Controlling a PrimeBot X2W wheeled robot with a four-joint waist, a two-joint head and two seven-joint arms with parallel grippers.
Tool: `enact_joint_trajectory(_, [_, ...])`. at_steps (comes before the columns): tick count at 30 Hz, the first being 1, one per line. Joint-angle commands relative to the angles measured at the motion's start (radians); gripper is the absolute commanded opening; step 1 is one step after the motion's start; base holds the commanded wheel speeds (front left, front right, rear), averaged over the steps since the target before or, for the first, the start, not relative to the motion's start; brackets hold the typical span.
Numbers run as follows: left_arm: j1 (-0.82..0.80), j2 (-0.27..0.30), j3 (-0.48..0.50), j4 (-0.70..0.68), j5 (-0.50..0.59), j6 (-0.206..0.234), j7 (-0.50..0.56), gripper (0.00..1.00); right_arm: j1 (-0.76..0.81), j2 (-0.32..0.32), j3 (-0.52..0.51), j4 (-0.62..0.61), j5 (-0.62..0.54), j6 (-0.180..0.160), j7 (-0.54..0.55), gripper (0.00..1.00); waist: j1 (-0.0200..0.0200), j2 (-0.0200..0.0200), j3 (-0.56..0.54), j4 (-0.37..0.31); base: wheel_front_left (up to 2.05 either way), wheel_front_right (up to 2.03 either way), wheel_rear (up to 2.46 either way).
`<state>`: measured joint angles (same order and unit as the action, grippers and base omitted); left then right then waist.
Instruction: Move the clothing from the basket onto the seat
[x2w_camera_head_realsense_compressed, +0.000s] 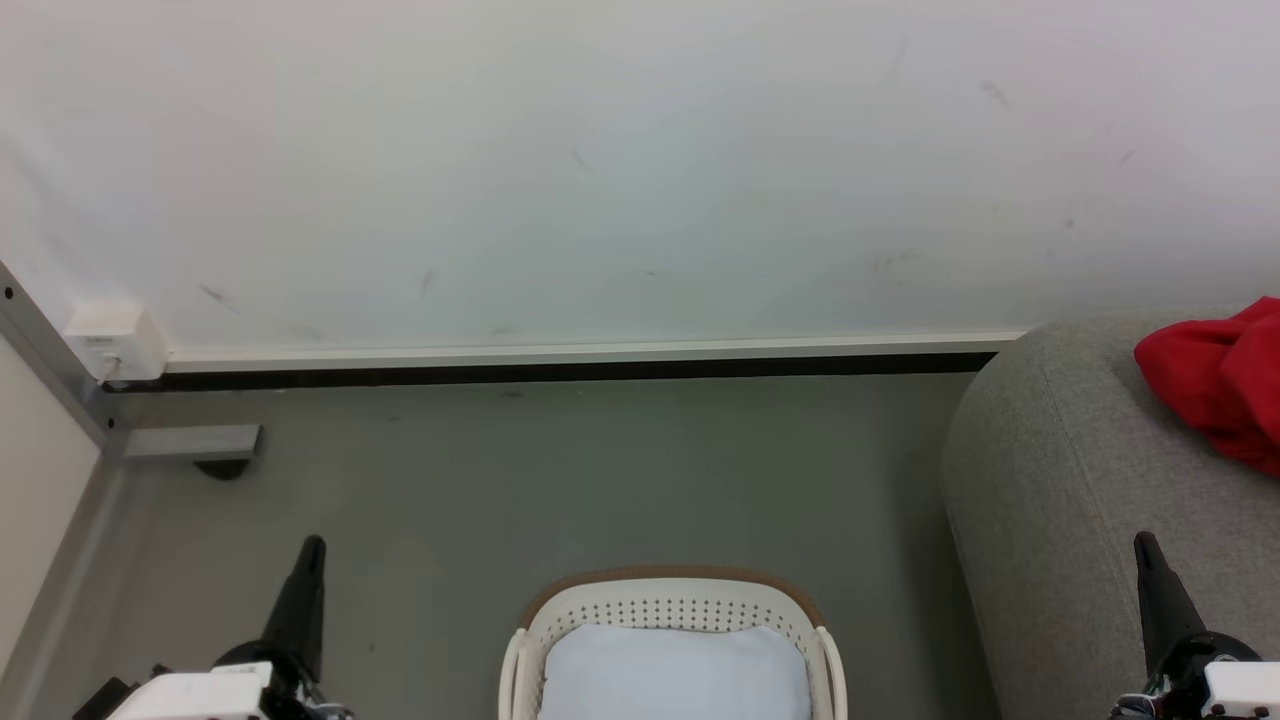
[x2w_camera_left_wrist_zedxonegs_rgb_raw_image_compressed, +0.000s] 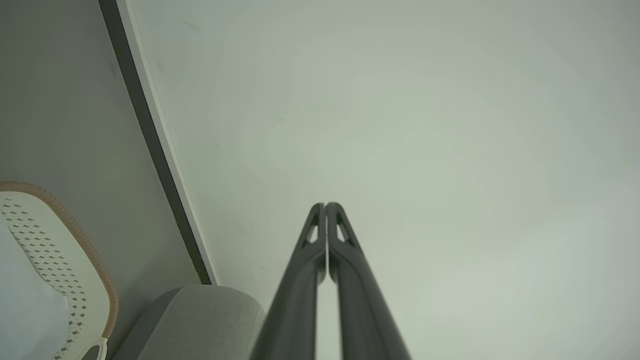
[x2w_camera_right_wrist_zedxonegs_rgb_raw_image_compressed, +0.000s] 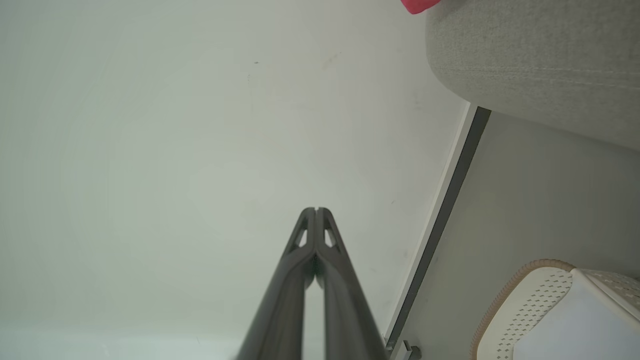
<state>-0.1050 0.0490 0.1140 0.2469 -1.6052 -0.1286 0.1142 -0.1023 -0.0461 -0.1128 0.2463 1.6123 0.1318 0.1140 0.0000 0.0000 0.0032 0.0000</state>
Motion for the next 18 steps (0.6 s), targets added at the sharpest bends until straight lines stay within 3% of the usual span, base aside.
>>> enact_joint_trajectory(1, [-0.009, 0.002, 0.002, -0.003, -0.014, -0.005, 0.004, 0.00, -0.012, -0.008, -0.004, -0.005, 0.001, -0.002, 0.004, 0.00, 0.0000, 0.0000, 0.000, 0.000, 0.00, 0.00, 0.00])
enact_joint_trajectory(18, [-0.009, 0.002, 0.002, -0.003, -0.014, -0.005, 0.004, 0.00, -0.012, -0.008, -0.004, -0.005, 0.001, -0.002, 0.004, 0.00, 0.0000, 0.0000, 0.000, 0.000, 0.00, 0.00, 0.00])
